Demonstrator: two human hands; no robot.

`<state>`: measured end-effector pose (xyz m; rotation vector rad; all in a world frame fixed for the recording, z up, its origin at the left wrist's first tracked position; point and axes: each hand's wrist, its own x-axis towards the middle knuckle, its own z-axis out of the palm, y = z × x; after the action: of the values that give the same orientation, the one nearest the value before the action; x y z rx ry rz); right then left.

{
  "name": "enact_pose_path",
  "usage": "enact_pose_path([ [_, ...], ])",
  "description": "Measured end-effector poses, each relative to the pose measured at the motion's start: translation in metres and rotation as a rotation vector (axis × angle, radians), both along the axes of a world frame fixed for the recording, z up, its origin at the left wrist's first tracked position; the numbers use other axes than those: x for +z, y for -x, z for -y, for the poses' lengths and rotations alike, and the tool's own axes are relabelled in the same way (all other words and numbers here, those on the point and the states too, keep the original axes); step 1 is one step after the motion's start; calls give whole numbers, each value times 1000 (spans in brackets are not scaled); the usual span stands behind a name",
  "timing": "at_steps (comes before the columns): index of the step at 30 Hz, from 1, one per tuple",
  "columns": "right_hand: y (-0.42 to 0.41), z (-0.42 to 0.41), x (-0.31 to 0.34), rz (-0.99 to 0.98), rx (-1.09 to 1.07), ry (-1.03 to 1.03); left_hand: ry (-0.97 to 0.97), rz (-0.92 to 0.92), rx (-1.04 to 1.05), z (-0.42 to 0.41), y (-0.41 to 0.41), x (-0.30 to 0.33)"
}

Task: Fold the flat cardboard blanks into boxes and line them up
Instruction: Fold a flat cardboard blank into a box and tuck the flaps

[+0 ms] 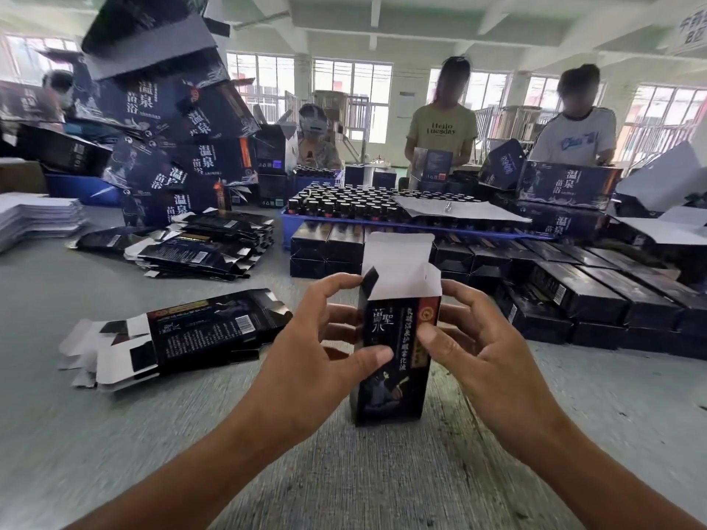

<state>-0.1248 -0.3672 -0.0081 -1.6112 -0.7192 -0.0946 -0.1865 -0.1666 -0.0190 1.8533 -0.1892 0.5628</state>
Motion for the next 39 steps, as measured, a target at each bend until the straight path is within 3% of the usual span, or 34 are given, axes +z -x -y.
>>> enact_pose_path([
  [6, 4, -1, 2, 85, 23, 62, -182, 49, 14, 0, 4, 2],
  [15, 5, 1, 2, 102, 38, 108, -45, 47, -68, -5, 4, 5],
  [21, 8, 1, 4, 117, 23, 70, 35, 161, -50, 2, 6, 9],
  [27, 10, 0, 7, 189, -63, -5, 3, 229, -5, 4, 8, 14],
  [39, 16, -4, 10, 205, -30, -106, -2, 241, 19, 5, 10, 15],
])
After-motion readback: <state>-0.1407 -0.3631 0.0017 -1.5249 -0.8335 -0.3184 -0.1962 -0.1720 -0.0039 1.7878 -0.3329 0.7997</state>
